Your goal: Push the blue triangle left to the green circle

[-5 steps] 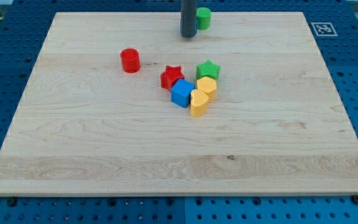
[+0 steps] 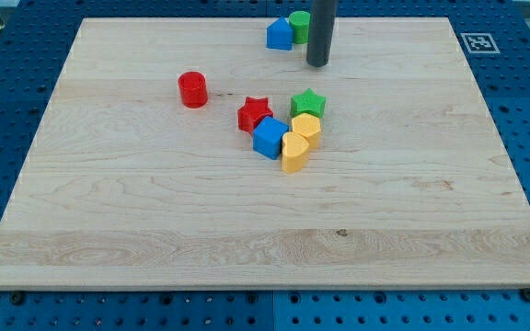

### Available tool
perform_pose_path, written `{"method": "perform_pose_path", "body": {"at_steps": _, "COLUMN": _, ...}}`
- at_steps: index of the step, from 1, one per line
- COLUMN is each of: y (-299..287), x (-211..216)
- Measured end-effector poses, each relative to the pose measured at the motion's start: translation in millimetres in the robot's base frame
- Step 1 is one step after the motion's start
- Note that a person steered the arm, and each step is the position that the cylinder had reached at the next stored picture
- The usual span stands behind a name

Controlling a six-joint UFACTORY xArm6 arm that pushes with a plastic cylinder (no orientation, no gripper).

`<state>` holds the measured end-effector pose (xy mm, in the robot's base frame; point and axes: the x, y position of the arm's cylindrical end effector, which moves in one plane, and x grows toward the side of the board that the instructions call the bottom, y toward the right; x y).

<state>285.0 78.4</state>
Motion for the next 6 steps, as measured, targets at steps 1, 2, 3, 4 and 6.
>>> {"method": "perform_pose_path", "body": {"at_steps": 1, "y": -0.8, "x": -21.1}}
{"method": "perform_pose_path", "body": {"at_steps": 2, "y": -17.7, "x": -26.5}}
{"method": "perform_pose_path", "body": {"at_steps": 3, "y": -21.2, "x": -15.2}}
{"method": "perform_pose_path", "body": {"at_steps": 4, "y": -42.5, "x": -12.5}}
{"method": "perform_pose_path", "body": {"at_steps": 6, "y": -80.2, "x": -37.3}}
